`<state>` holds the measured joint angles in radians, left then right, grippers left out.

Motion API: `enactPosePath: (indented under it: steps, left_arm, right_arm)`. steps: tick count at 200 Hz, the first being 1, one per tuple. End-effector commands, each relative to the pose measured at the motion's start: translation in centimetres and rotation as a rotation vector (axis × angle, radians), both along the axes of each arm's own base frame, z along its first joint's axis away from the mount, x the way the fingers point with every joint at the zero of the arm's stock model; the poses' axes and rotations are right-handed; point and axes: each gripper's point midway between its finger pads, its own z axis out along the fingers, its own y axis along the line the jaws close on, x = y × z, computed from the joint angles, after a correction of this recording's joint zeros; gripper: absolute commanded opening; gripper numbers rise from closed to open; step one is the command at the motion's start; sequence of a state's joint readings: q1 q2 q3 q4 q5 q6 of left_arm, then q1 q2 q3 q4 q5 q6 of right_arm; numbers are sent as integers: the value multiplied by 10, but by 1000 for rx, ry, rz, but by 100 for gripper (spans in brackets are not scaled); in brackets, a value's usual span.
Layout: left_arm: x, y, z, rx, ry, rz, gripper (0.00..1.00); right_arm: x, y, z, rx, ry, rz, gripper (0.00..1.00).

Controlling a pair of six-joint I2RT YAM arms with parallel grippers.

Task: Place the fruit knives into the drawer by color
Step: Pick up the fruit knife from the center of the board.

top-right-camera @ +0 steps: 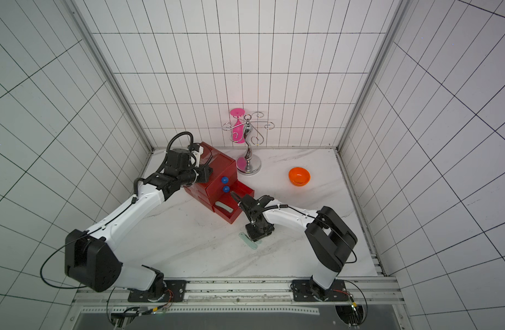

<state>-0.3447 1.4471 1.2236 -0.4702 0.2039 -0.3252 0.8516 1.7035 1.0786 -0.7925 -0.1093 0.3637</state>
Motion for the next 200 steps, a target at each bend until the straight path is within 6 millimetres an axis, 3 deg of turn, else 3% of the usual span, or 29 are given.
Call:
enactPosePath:
  steps: [1, 200]
  left_arm:
    - [-48, 41, -102, 190, 376, 75, 0]
    - [-49, 40, -102, 189, 377, 74, 0]
  right_arm:
    - [-2, -7, -10, -50, -6, 31, 42]
    - [8, 9, -29, -51, 15, 41, 43]
